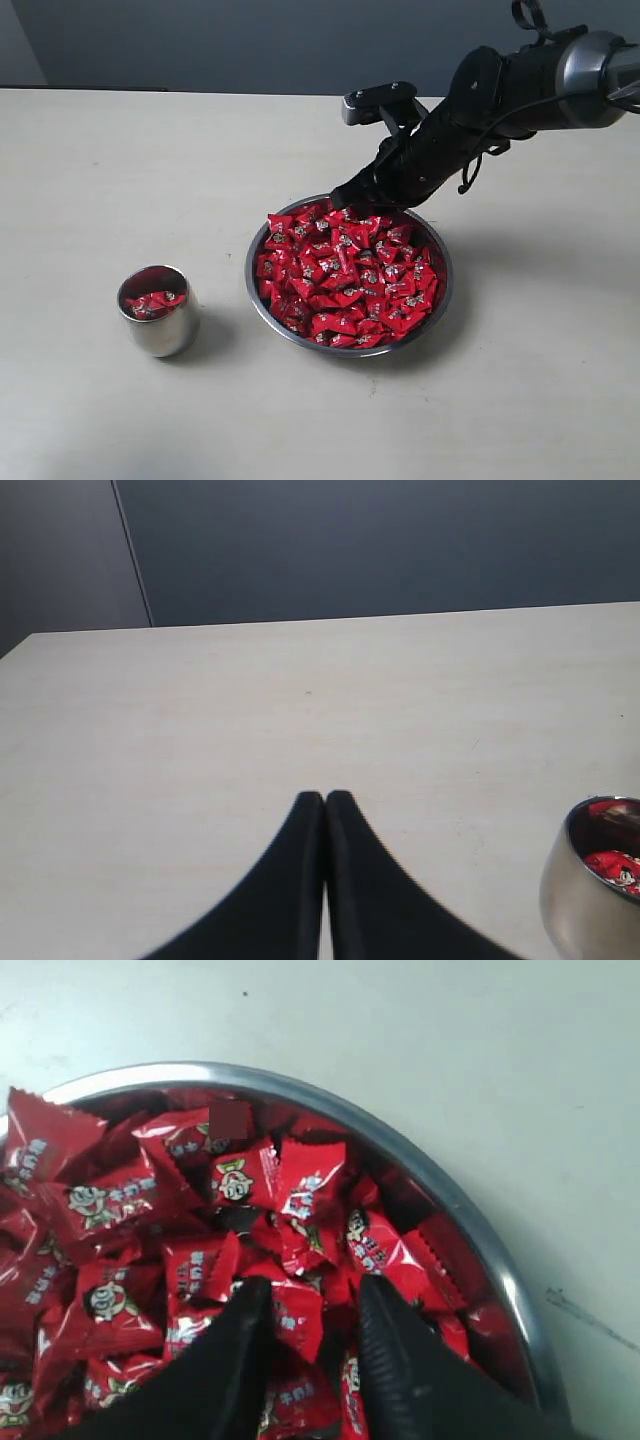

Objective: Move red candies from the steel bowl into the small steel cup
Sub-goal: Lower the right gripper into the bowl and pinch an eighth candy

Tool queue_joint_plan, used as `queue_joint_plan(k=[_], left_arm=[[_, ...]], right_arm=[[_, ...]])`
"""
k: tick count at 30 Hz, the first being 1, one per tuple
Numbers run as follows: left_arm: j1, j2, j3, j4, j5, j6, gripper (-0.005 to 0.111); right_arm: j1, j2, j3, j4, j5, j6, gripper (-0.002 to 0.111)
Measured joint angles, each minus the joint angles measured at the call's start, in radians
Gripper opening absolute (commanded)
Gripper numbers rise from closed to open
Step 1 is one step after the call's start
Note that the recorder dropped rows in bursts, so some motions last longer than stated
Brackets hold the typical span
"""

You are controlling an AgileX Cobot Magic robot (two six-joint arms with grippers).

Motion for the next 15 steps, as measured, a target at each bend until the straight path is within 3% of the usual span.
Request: queue_joint_plan(k=[15], left_arm=[[0.000, 0.000, 0.000, 0.000, 0.000, 0.000, 0.000]], right_arm=[[0.000, 0.075, -0.018, 0.047, 0.020, 0.002, 0.030]])
